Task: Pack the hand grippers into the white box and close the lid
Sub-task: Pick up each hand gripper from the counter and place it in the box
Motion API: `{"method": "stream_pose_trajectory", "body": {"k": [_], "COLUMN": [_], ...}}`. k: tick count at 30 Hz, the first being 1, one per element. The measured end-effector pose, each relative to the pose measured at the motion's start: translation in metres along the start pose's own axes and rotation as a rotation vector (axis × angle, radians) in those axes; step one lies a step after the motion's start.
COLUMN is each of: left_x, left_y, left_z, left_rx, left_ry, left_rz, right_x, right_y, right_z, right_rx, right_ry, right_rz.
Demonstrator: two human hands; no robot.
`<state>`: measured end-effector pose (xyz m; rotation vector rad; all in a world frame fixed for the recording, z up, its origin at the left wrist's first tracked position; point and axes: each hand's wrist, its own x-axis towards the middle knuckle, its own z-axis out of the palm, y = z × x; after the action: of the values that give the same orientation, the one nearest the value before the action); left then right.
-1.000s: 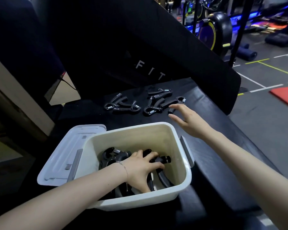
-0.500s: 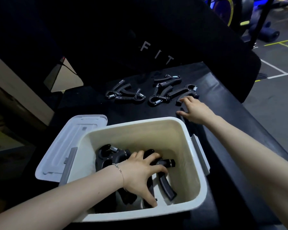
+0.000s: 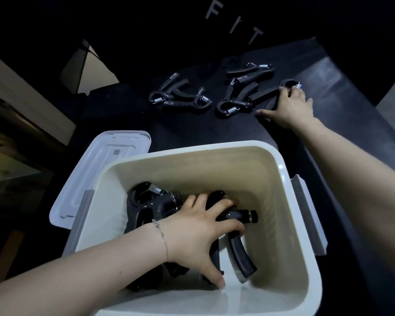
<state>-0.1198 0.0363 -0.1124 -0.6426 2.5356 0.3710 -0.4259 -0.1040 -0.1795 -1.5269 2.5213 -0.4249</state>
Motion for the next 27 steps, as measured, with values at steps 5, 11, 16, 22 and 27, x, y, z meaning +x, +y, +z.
{"method": "stream_pose_trajectory", "body": {"k": [5,11,16,22,27], "left_x": [0.0,0.002,0.002,0.001,-0.002], "left_y": [-0.002,-0.001,0.0,0.001,0.004], "left_z": [0.0,-0.001,-0.004,-0.009,-0.015], "left_rx": [-0.043,-0.074,-0.072,-0.064,-0.018], "left_ry": [-0.034,-0.063,-0.06,-0.079,-0.126], "left_rz": [0.007,0.001,-0.006,-0.023,-0.04], "right_x": [0.003,0.005,0.003,-0.014,-0.034], "right_y": [-0.008,-0.01,-0.007,-0.004,0.003], "right_z": [0.007,0.004,-0.011,-0.025,-0.046], "right_rx": [-0.004,-0.013,0.143,0.16,0.201], "right_ry": [0.013,-0.013,-0.055,-0.012,0.041], "right_rz": [0.051,0.087,0.079,0.134,0.115]}}
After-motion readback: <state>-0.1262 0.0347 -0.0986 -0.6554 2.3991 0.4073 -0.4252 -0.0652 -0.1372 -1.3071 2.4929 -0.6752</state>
